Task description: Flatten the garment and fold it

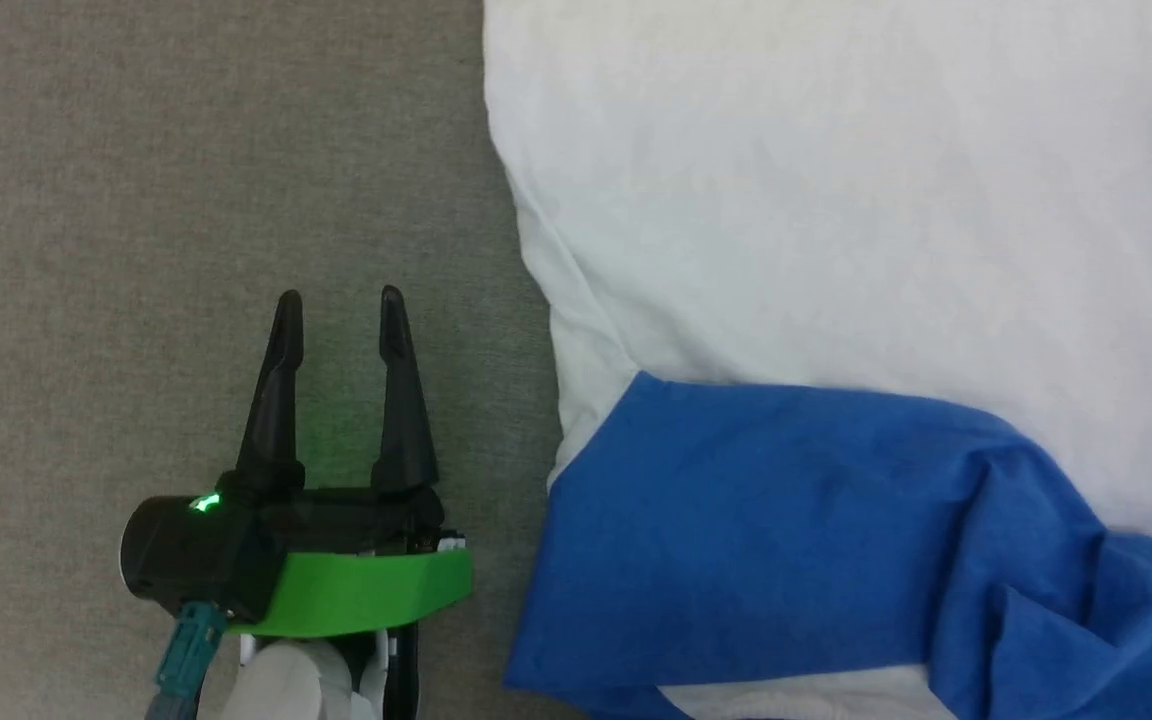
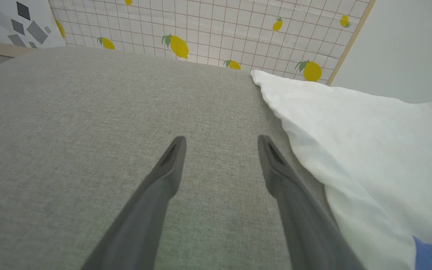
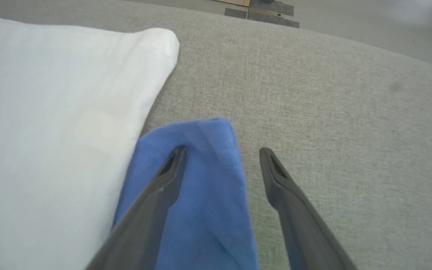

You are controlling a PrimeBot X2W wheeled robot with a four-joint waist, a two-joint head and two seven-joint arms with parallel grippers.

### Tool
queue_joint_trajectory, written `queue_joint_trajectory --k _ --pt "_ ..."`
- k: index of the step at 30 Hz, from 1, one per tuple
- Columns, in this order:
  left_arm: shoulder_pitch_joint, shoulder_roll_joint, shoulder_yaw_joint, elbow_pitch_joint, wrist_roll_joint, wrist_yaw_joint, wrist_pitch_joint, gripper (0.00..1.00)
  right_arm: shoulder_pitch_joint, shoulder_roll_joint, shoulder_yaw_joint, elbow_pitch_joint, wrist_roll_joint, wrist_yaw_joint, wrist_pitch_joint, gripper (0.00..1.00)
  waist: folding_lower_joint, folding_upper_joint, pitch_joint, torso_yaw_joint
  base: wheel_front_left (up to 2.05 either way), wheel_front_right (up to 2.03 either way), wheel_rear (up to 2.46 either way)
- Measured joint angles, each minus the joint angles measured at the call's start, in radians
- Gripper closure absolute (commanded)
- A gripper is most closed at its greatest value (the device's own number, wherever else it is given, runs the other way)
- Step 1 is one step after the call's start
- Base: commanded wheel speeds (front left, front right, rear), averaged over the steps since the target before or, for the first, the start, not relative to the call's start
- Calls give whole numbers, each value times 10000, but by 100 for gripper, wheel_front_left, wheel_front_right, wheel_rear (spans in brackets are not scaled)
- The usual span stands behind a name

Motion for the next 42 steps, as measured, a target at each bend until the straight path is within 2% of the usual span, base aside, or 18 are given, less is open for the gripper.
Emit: queue_joint_trajectory --k 1,2,3,4,10,19,32,37,42 --pt "1 -29 23 17 23 -31 0 0 1 40 48 100 19 0 0 12 0 0 72 73 0 0 0" --pt "1 -52 50 29 44 -81 0 0 2 75 88 196 67 0 4 60 0 0 135 137 0 0 0" --pt "1 -67 69 48 52 -90 0 0 1 115 82 249 71 0 2 88 0 0 180 184 0 0 0" --pt "1 -84 96 79 54 -98 0 0 -14 144 44 282 69 0 -33 100 0 0 222 233 0 0 0" --pt "3 -161 230 291 132 -263 0 0 -204 535 -284 610 -92 0 -727 100 0 0 93 290 0 0 0" --pt "342 -109 600 621 148 -418 0 0 173 1127 -1806 491 -201 0 -2082 100 0 0 -1030 3 0 0 0" --pt "1620 63 1135 658 -146 -430 0 0 2973 2159 -5045 -1944 -17 0 -1557 100 -1 0 -3300 -621 0 0 0" --pt "1935 119 1252 554 -215 -426 0 0 3487 2383 -5848 -2571 -2 0 -1450 100 -2 0 -3949 -832 0 0 0" --pt "2127 215 1346 489 -265 -412 2 0 3767 2447 -5829 -3057 184 0 -1448 100 -2 0 -4432 -1001 0 0 0"
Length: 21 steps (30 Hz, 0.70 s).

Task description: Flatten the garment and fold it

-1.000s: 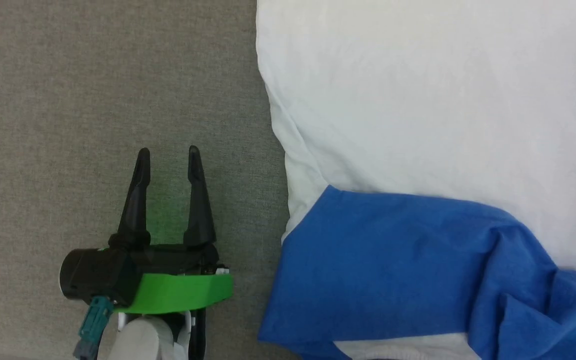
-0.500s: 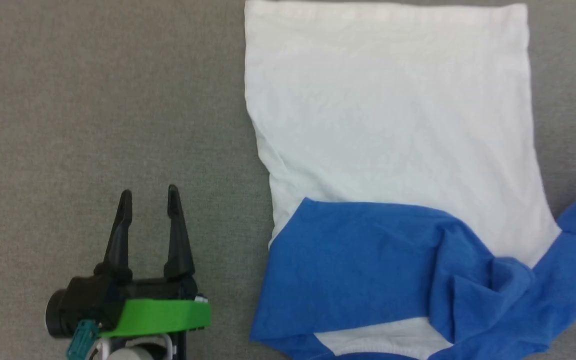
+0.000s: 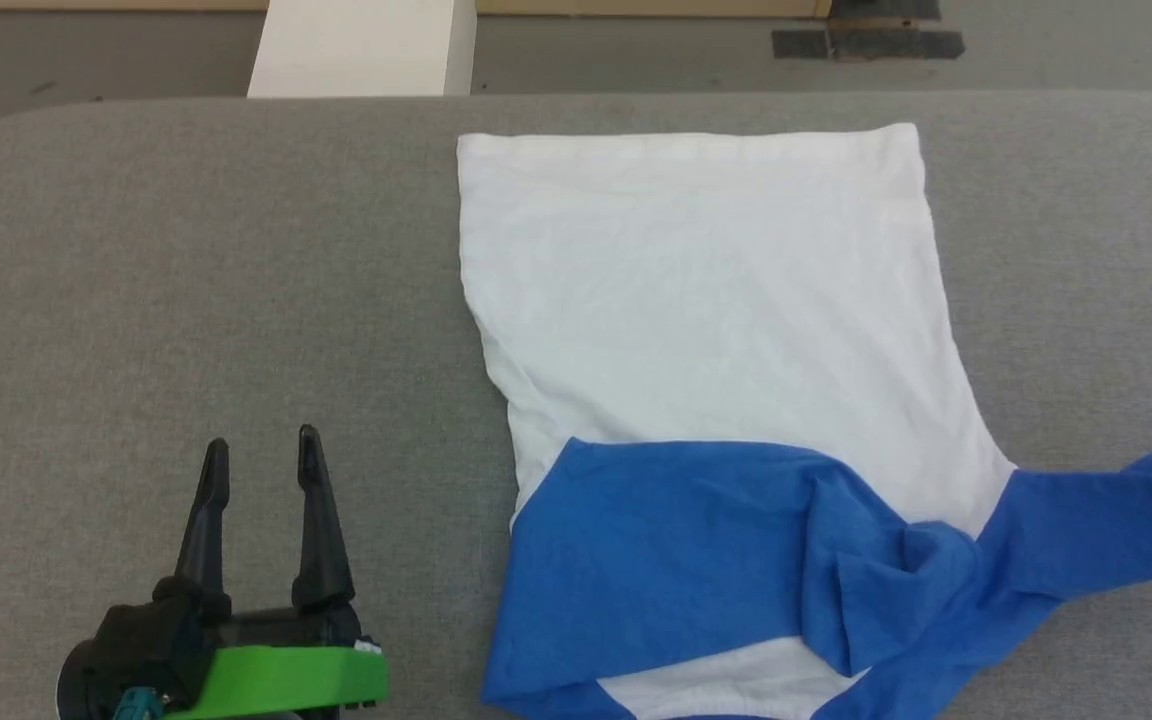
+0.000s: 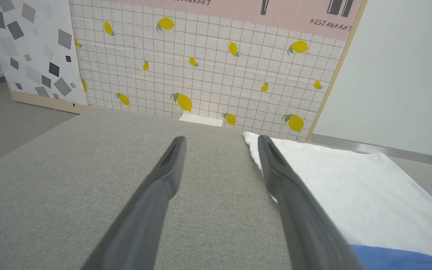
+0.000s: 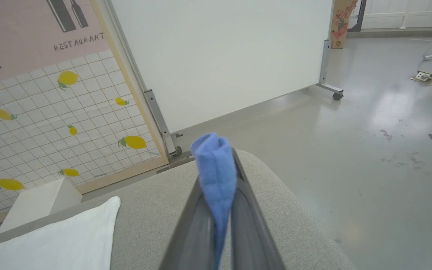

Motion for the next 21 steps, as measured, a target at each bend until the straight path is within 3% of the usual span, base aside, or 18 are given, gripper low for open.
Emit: queue_joint_trajectory --k 9,12,13,21 --pt "43 44 -69 -71 -25 29 17 0 53 173 2324 -1145 928 -2 295 100 0 0 -393 -100 0 0 0" --pt "42 44 -125 -75 -27 29 50 0 125 362 3427 -1662 1147 0 527 100 0 0 -392 -28 0 0 0" --pt "42 40 -150 -77 -29 31 50 0 222 623 4506 -2140 1298 -2 767 100 0 0 -376 63 0 0 0" --pt "27 -6 -219 -4 -75 27 48 0 582 1384 7356 -2688 1329 0 1116 100 0 0 -230 400 0 0 0"
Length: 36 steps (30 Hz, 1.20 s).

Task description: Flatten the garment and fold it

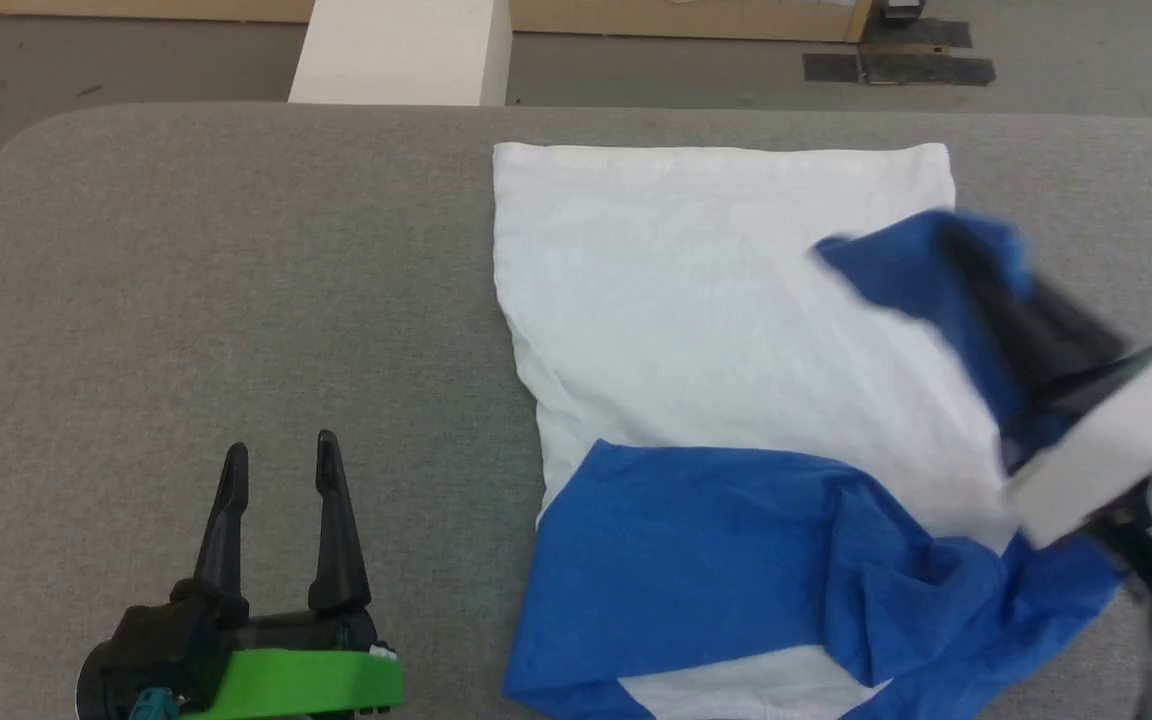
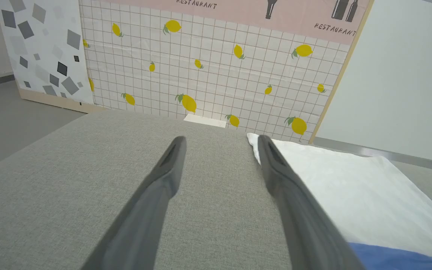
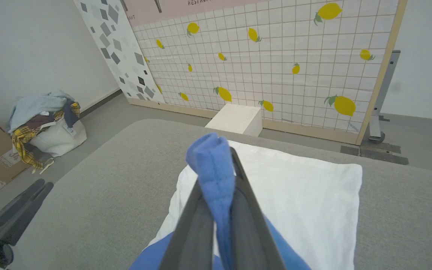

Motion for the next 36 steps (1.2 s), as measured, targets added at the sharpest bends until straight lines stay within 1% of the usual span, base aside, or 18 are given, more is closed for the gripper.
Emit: queue_joint_trajectory --k 1,2,6,10,13,20,21,22,23,24,27,31,34,36 --pt "-4 -10 -4 21 -23 -2 0 0 44 61 378 65 -50 -2 0 100 0 0 25 55 0 0 0" --pt "-24 -38 -13 61 -75 -23 -2 0 170 222 1273 443 -148 0 -111 100 0 0 102 222 0 0 0" --pt "-72 -92 -63 146 -159 -109 -4 0 324 222 2307 1319 -523 0 -608 100 0 0 201 498 0 0 0" --pt "-155 -136 -127 276 -240 -213 -4 0 432 219 3056 2428 -794 -2 -1237 100 0 0 272 810 0 0 0" --pt "-211 -142 -167 387 -261 -280 -6 0 430 349 3628 3463 -1137 0 -1875 100 0 0 313 1080 0 0 0" --pt "-298 -199 -311 681 -316 -408 -19 0 140 932 4523 6211 -1910 -2 -3258 100 0 0 268 1603 0 0 0" --pt "-301 -201 -316 706 -320 -408 -19 0 76 991 4587 6518 -1950 -2 -3363 93 0 0 242 1644 0 0 0" --pt "-301 -203 -326 738 -324 -410 -19 0 -7 1030 4677 6867 -2029 -2 -3453 76 0 0 197 1679 0 0 0" --pt "-301 -207 -339 761 -324 -410 -19 0 -62 1062 4729 7147 -2082 -2 -3551 16 0 0 148 1709 0 0 0" --pt "-301 -209 -353 780 -324 -410 -19 0 -98 1089 4761 7346 -2084 -2 -3630 0 0 0 106 1729 0 0 0" --pt "-297 -207 -362 826 -326 -414 -19 0 -281 1139 4895 7791 -2054 0 -3776 0 0 0 -43 1754 0 0 0" --pt "-291 -184 -355 794 -328 -439 -19 0 -643 1189 4769 7699 -1716 -2 -3800 0 0 0 -143 1596 0 0 0" --pt "-291 -171 -336 711 -328 -426 -17 0 -831 1170 4172 7129 -1486 0 -3797 0 0 0 -151 1388 0 0 0" --pt "-291 -153 -332 652 -328 -403 -17 0 -866 1024 3455 6543 -1375 0 -3787 0 0 0 -142 1215 0 0 0"
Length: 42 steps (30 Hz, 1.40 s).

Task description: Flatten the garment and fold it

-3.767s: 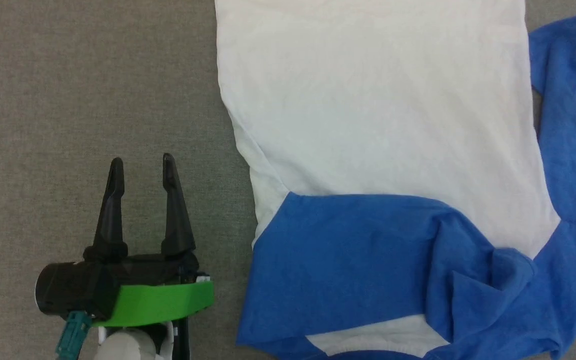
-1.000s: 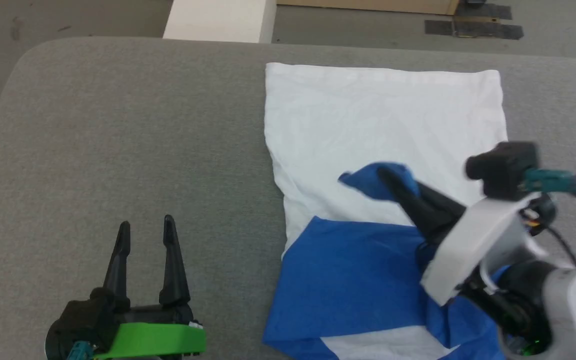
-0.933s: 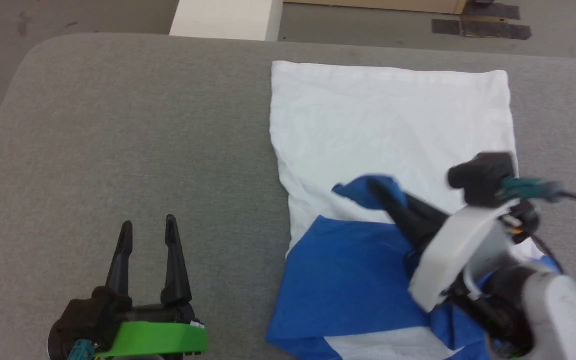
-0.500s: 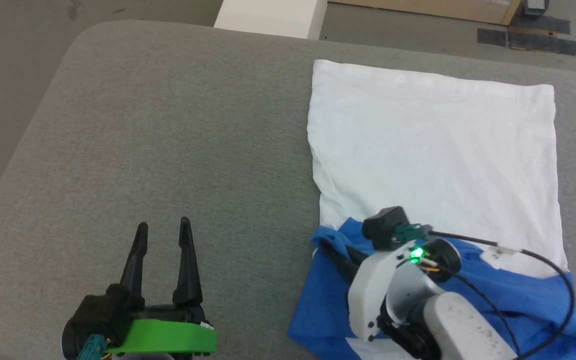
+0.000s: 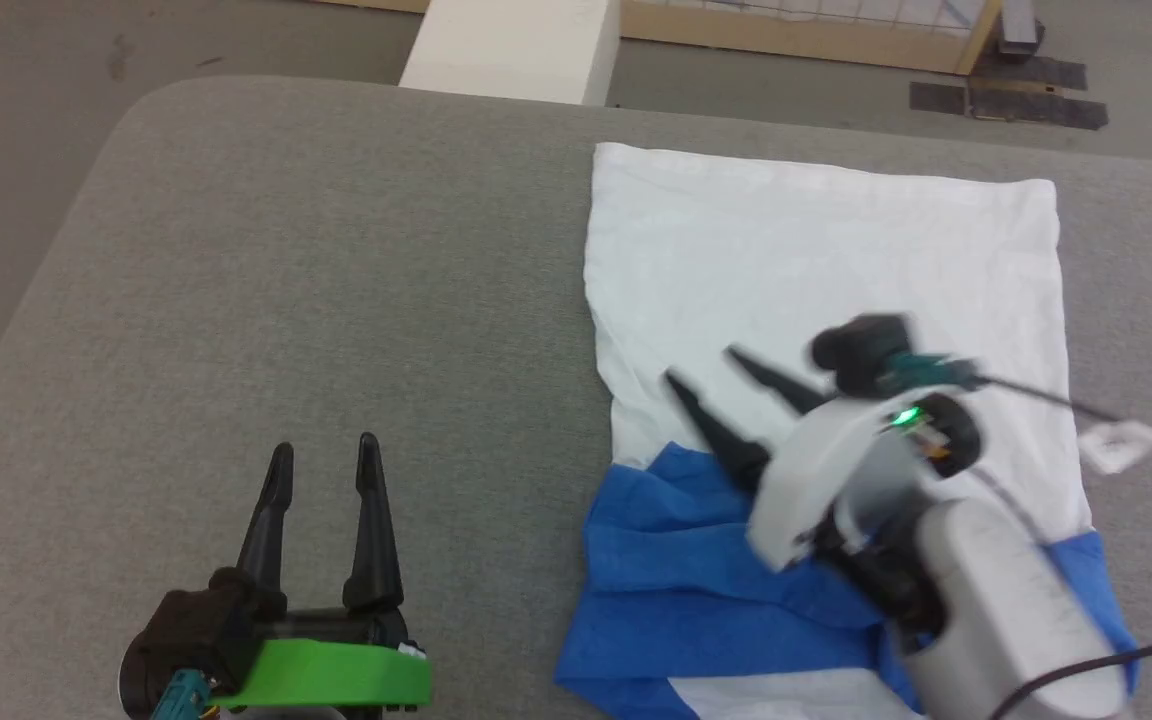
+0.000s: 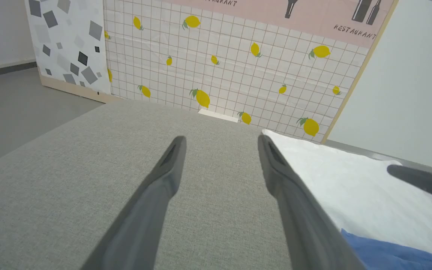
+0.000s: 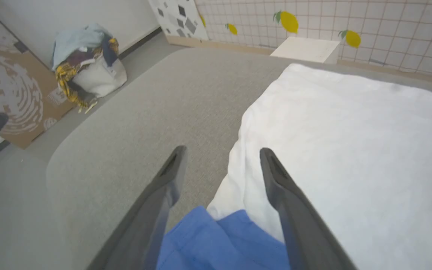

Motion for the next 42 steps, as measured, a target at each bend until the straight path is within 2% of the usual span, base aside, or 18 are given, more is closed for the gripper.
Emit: queue_joint_trajectory --k 6,10,14,19,24,29,38,42 --pt "-129 19 -136 -67 4 -6 17 0 255 -738 -2911 -1910 -516 -2 -261 0 0 0 100 -479 0 0 0" --pt "-354 15 -228 -48 17 -6 17 0 1155 -1012 -4638 -3156 -1557 0 -711 0 0 0 189 -748 0 0 0" --pt "-405 27 -274 -6 63 -8 17 0 2279 -637 -5810 -4013 -2086 -2 -1206 0 1 0 301 -1012 0 0 0" --pt "-402 186 -276 107 203 -6 15 0 3348 -13 -6073 -4376 -2161 -2 -1933 0 0 0 426 -1307 0 0 0" --pt "-398 184 -268 309 265 -10 12 0 4008 144 -6025 -4180 -2157 -2 -2485 0 0 0 532 -1531 0 0 0" --pt "-1080 477 -215 240 305 -362 184 0 3994 163 -6078 -4201 -2019 -2 -2686 0 0 0 760 -1599 0 0 0" --pt "-5747 2236 140 -196 767 -1425 2617 0 3339 169 -5939 -4798 -1829 -2 -2661 0 1 0 1783 -1655 0 0 0" --pt "-7969 2614 -25 255 961 -1929 3751 0 3077 167 -5701 -5033 -1699 -2 -2619 0 1 0 2428 -1742 0 0 0"
